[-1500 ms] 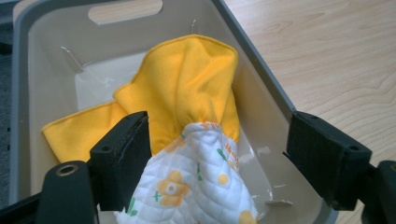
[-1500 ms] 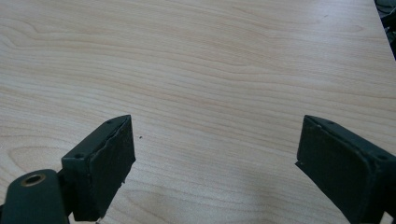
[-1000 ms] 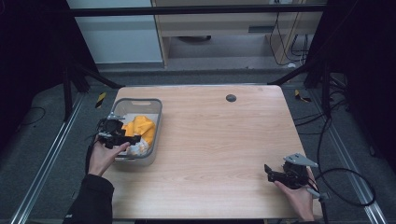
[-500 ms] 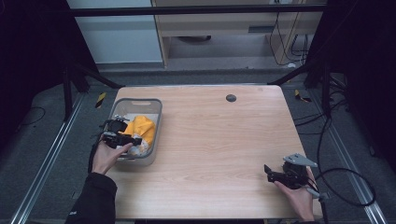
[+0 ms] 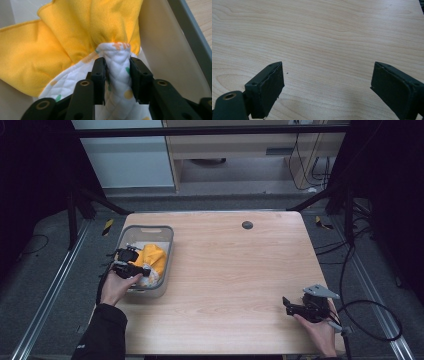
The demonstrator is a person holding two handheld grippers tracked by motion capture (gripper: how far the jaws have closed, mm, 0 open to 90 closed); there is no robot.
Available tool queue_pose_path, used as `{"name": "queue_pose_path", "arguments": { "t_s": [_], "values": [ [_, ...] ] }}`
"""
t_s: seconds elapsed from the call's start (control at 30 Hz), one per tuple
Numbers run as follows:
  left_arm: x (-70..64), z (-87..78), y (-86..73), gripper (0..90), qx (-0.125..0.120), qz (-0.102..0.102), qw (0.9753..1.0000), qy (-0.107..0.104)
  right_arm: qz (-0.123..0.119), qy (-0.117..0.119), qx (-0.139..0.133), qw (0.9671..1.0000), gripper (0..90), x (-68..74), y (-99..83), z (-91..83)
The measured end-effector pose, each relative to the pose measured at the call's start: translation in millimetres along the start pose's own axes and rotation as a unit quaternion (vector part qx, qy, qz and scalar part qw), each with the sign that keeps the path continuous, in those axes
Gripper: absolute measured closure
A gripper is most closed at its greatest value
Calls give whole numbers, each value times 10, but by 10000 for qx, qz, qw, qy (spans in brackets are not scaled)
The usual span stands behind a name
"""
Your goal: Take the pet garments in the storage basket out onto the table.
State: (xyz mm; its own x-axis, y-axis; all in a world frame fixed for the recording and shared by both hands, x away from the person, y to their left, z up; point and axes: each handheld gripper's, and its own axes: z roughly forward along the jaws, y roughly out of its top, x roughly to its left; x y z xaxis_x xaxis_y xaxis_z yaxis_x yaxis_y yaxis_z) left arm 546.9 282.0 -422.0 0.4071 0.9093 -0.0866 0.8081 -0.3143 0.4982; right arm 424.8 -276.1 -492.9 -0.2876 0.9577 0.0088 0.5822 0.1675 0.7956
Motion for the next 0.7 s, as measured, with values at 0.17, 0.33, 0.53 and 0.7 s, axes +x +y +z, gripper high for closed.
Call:
{"name": "queue_pose_path", "arguments": {
  "t_s": [0.17,0.33,0.53,0.7],
  "values": [
    [3,-6,8,768,67,-37,10000,5,22,5,-29,10000,110,-12,-6,1],
    [16,-16,1,803,100,-75,9999,34,24,-10,-19,10000,109,-11,-8,0],
    [14,-61,-2,824,-50,-106,9998,159,56,-5,-27,10000,108,-15,-6,-7],
    [39,-129,-21,829,-160,-134,9997,152,65,-4,-28,10000,109,-10,-8,-7]
  ]
}}
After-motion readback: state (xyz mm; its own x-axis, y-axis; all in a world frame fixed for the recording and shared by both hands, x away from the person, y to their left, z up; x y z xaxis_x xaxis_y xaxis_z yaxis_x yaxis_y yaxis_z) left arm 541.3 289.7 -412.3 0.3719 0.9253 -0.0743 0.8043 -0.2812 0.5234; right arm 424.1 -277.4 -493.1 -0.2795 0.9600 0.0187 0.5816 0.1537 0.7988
